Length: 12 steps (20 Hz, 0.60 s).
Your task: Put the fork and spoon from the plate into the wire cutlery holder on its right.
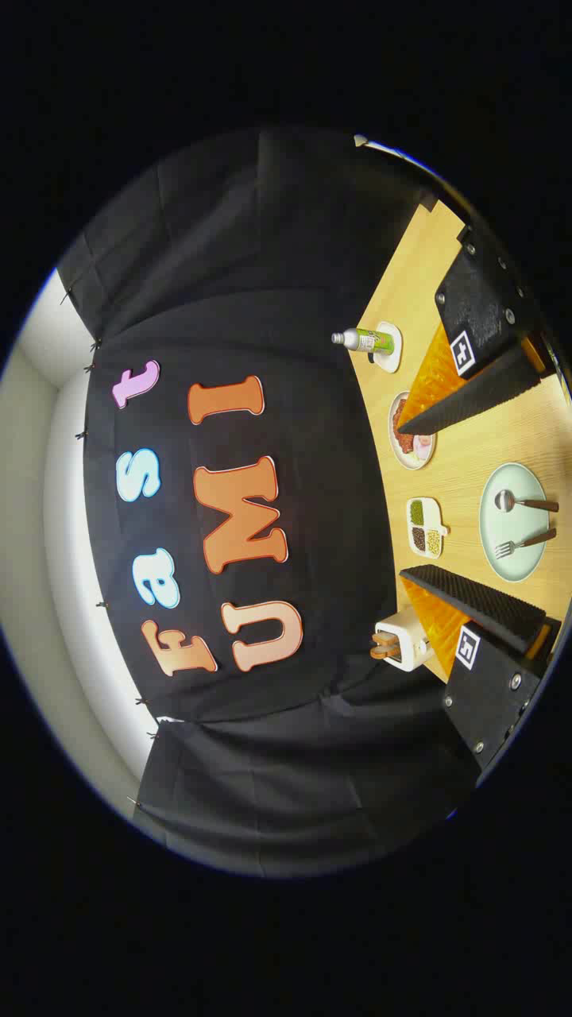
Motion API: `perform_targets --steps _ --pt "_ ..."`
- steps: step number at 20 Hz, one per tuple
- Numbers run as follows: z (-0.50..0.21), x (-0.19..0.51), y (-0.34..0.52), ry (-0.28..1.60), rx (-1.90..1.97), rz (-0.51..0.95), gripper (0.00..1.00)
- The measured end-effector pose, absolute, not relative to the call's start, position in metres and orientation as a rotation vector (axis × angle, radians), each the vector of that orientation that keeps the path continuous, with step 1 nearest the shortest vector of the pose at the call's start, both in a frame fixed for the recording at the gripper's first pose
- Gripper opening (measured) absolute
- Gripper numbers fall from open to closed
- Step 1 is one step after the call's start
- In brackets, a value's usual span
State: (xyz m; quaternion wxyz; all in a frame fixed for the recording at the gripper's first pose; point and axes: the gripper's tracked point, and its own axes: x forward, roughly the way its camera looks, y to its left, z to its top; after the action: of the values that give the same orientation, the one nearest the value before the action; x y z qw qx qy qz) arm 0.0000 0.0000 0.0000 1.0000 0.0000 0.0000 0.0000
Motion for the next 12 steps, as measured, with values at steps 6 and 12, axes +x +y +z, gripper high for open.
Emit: perform_targets --steps 6,12 --pt "-0.016 0.002 -0.004 0.023 0.009 -0.032 0.98" --pt "-0.028 0.003 0.002 0.049 -0.028 -0.024 0.98"
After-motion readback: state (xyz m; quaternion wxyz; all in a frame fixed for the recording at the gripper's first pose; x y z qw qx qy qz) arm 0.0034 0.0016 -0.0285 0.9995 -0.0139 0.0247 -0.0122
